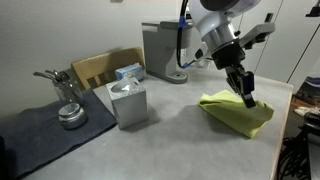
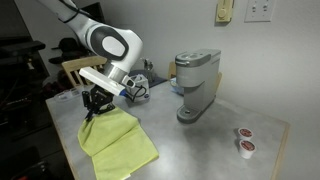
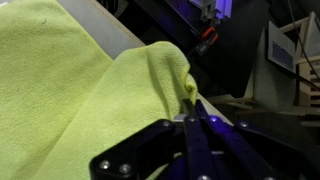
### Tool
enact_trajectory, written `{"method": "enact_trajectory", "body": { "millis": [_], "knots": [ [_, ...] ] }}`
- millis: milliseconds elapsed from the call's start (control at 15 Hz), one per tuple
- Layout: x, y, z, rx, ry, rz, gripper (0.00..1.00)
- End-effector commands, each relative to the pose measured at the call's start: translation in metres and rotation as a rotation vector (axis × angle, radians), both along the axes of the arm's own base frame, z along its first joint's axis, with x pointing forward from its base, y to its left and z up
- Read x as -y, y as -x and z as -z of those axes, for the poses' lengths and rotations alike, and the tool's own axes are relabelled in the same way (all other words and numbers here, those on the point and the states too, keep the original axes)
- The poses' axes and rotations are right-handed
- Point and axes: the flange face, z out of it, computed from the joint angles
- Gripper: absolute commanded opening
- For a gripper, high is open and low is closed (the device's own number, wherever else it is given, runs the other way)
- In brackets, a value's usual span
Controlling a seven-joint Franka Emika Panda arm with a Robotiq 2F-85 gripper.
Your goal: Unfold the yellow towel once from right to left
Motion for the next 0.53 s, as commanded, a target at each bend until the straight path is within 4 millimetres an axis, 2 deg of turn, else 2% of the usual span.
{"method": "enact_trajectory", "body": {
  "millis": [0, 467],
  "knots": [
    [-0.013, 0.001, 0.002, -0.029, -0.018, -0.035, 0.01],
    [-0.043, -0.001, 0.003, -0.03, -0.018, -0.081, 0.01]
  ]
}}
